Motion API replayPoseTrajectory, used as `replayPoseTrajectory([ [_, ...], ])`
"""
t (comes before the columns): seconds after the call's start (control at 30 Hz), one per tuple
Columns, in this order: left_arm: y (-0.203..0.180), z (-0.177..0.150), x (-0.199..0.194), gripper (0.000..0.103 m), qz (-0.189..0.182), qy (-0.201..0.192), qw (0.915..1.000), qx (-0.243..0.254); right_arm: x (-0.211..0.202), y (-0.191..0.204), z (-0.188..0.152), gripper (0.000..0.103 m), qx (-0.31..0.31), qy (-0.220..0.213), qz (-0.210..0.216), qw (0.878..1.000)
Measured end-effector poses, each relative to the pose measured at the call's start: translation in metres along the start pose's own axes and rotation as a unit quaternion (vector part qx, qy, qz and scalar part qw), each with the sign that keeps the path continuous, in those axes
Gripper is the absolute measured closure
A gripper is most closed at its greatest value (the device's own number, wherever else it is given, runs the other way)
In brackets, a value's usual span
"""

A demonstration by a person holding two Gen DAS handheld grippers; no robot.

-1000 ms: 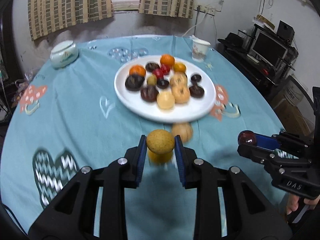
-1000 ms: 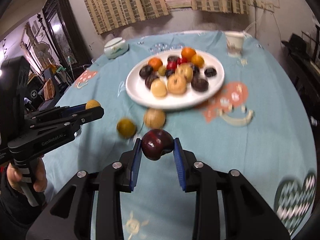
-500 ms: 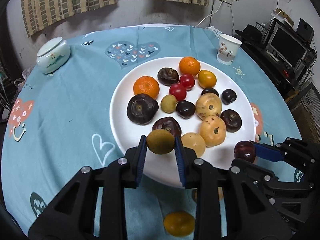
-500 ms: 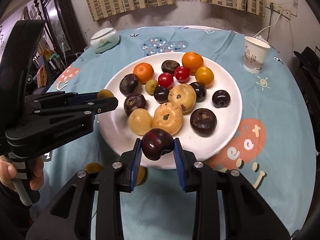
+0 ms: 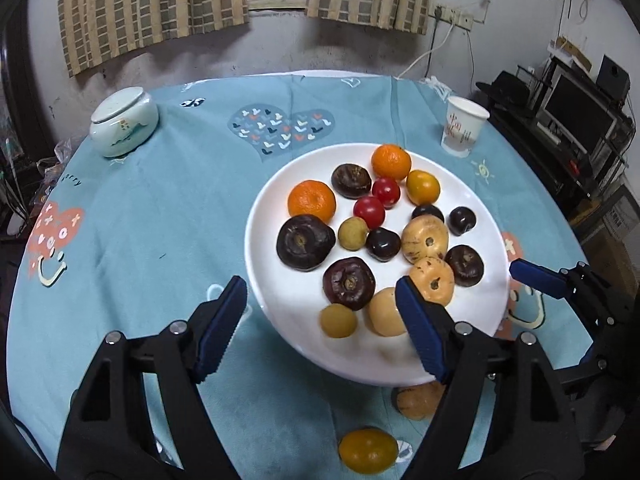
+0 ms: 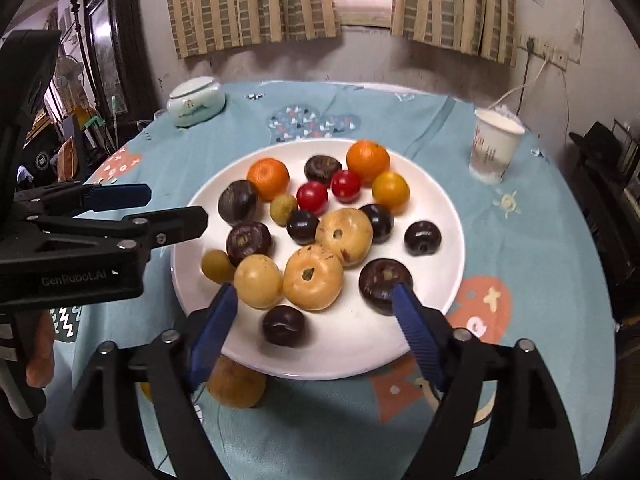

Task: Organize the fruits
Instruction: 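Carry the yellow fruit and plum onto the white plate and open both grippers, then grasp the yellow-green citrus with the left gripper while the right gripper grasps a beige striped melon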

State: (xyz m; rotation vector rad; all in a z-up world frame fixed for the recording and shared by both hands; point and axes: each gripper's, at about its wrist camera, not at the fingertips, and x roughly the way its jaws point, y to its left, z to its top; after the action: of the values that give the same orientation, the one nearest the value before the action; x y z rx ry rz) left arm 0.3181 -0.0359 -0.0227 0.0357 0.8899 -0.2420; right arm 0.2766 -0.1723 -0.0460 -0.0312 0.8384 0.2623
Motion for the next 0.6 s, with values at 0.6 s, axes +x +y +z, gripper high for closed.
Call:
replayPoseTrajectory([
  [0.6,0.022,-0.147,-0.082,0.011,0.041,-0.005,0.9982,-0.043,-0.071,0.041,-0.089,0.010,0.039,-0.010,0.008,0.999],
])
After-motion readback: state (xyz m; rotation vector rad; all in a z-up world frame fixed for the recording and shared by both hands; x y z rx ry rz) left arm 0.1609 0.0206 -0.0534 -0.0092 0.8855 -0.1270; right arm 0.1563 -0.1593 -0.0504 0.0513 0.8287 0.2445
